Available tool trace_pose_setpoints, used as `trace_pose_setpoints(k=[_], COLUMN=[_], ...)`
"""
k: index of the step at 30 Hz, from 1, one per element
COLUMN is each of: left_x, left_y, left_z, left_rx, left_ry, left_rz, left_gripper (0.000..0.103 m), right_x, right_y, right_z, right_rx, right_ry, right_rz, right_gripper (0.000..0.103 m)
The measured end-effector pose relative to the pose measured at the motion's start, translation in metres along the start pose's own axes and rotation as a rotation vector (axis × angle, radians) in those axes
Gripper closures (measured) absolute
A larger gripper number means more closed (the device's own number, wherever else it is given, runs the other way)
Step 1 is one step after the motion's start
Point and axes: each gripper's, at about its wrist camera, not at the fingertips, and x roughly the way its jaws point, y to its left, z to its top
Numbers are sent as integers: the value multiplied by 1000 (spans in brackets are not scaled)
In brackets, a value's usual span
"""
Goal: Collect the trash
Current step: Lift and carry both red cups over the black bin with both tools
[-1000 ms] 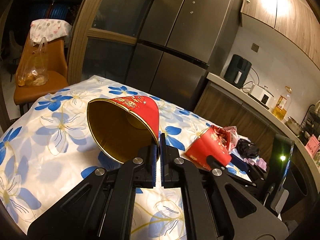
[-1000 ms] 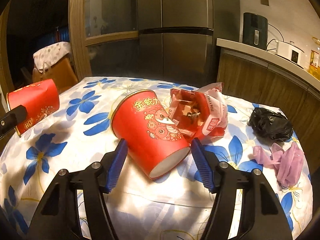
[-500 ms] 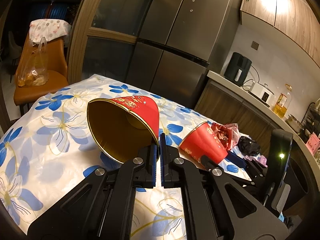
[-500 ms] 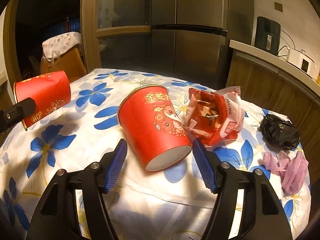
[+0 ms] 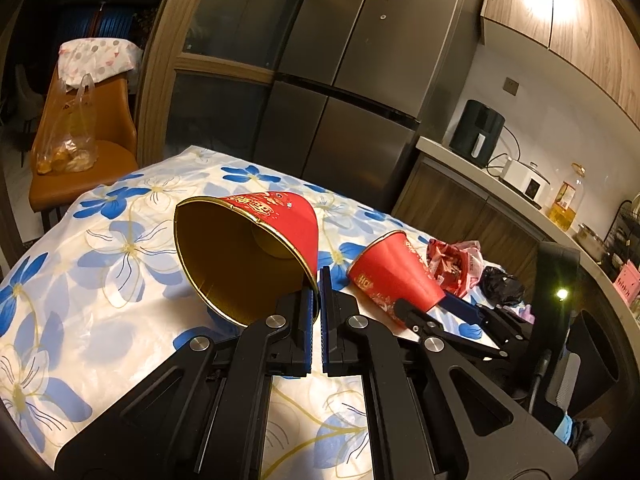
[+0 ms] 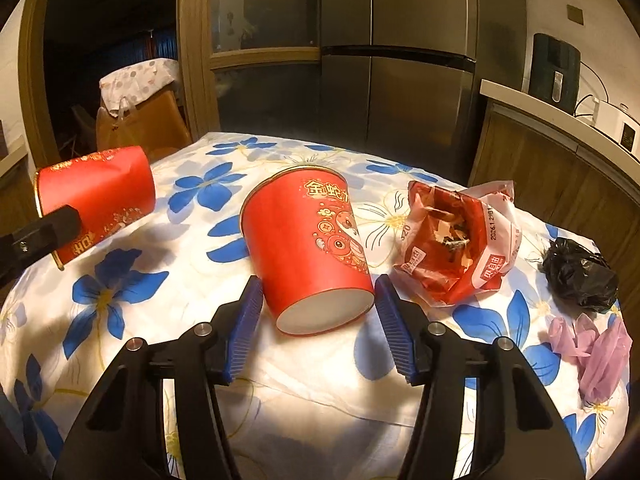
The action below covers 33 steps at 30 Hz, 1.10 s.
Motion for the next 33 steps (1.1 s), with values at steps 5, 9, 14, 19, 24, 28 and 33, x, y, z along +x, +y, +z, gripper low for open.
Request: trace_pose_setpoints(k=[5,9,14,19,24,28,33], left_x=[-2,-6,-16,-26,-39,-46,-51], left_y=[-4,-8,-21,-39,-58,-73,-86], left_z=[0,-1,-4,-10,-18,-24,-31], left_rx=[20,38,99,157,208,233,244], left_ry=[2,-12,-51,-68,-79,-79,-65], left_rz=[9,16,48,39,-2,-33,-74], left_gripper=[101,101,101,101,101,101,101], right_x=[-10,-22,-50,-76,-107,-130,-155], right_y=[-6,-10,-15,-23,-29,-34,-48], right_z=[-2,-6,-15,-23,-36,-43,-53], right_rx=[32,61,84,132,174,187,217], right_ry=[-19,-30,-74,-103,-151,-186,-212], right_rz=[8,9,2,-12,-27,-42,-78], right_gripper=[47,47,47,47,47,47,47])
